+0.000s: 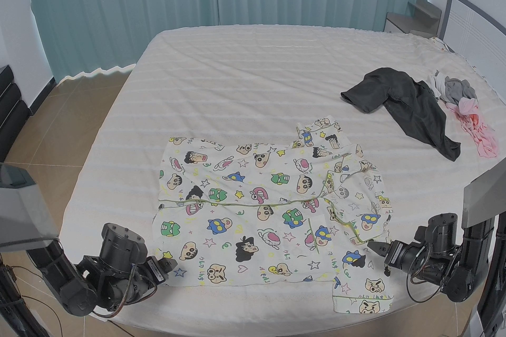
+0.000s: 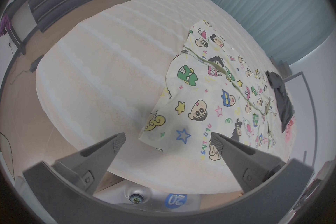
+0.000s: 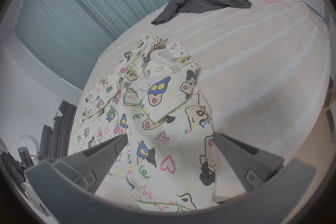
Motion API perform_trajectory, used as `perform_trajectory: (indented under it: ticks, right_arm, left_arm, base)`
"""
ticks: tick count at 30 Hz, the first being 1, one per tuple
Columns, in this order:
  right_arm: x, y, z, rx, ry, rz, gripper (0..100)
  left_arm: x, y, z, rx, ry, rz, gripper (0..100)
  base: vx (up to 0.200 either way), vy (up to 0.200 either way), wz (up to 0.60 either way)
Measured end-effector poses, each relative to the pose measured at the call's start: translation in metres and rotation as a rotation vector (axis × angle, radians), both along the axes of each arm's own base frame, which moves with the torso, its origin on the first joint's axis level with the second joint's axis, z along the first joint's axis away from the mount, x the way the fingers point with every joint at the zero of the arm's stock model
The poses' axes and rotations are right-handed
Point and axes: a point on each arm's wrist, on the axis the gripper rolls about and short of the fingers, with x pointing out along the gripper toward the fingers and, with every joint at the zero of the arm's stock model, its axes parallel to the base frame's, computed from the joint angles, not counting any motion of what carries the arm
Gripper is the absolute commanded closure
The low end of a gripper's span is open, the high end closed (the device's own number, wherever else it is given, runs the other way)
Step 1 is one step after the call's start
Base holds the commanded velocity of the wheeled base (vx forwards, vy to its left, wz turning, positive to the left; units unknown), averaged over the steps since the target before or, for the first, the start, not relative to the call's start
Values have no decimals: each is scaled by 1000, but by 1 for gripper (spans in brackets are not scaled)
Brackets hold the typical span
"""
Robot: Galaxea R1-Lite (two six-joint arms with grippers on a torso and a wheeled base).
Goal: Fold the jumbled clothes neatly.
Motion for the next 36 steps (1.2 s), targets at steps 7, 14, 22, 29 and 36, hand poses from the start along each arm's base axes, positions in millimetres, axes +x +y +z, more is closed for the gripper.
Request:
perform_trajectory:
  ticks: [7, 14, 22, 29, 36]
  right_arm:
    - [0, 0, 0, 0, 0, -2, 0]
    - [0, 0, 0, 1, 1, 0, 0]
    - [0, 0, -1, 3, 5, 0, 0]
    - [0, 0, -1, 4, 5, 1, 0]
    - [0, 0, -1, 4, 6, 2, 0]
  left_arm:
    - [-1, -15, -12, 24, 10, -9, 0]
    - [-2, -27, -21, 101, -4, 5, 0]
    - [-4, -42, -32, 143, -10, 1, 0]
    - [5, -47, -39, 173, -28, 36, 0]
    - [14, -50, -47, 236, -64, 88, 100]
  base:
    - [0, 0, 0]
    - [0, 0, 0]
    - [0, 0, 0]
    - [0, 0, 0]
    - [0, 0, 0]
